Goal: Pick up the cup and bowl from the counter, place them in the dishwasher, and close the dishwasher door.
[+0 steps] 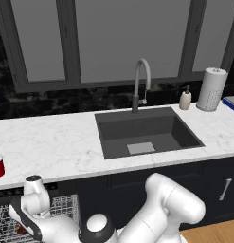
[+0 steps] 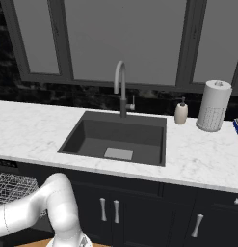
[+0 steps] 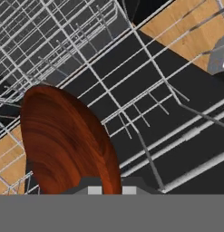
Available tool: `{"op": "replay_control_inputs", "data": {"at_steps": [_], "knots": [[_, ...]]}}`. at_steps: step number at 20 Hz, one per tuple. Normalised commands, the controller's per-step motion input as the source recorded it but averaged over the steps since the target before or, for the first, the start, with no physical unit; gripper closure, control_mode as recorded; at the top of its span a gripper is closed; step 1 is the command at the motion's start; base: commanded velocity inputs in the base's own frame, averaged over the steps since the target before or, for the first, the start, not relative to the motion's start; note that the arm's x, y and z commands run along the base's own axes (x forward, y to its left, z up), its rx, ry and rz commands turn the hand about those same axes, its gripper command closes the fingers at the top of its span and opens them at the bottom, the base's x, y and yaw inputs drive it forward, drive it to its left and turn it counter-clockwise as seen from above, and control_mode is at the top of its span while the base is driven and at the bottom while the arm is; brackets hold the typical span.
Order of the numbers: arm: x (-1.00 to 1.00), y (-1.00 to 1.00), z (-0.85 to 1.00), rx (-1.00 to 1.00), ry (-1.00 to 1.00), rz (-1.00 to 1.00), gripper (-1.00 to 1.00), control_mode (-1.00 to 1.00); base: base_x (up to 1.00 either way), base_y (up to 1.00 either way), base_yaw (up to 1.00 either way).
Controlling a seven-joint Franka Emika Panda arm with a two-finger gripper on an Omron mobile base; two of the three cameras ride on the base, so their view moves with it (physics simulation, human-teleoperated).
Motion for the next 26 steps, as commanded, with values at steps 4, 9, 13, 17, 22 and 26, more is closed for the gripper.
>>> {"op": "replay_control_inputs", "data": {"at_steps": [4, 9, 13, 17, 22, 26], "knots": [[0.13, 0.16, -0.66, -0.08, 0.06, -0.04, 1.00, -1.00, 0.00, 0.00, 0.00], [0.04, 0.15, -0.63, -0.05, 0.05, -0.03, 1.00, -1.00, 0.00, 0.00, 0.00], [0.00, 0.21, -0.19, -0.01, 0.00, 0.00, 1.00, -1.00, 0.00, 0.00, 0.00], [0.00, 0.17, 0.06, 0.00, -0.06, 0.00, 1.00, -1.00, 0.00, 0.00, 0.00], [-0.03, 0.01, 0.25, 0.03, -0.13, -0.02, 1.00, -1.00, 0.00, 0.00, 0.00], [0.37, 0.00, 0.05, 0.00, -0.13, -0.12, 1.00, -1.00, 0.00, 0.00, 0.00]]}}
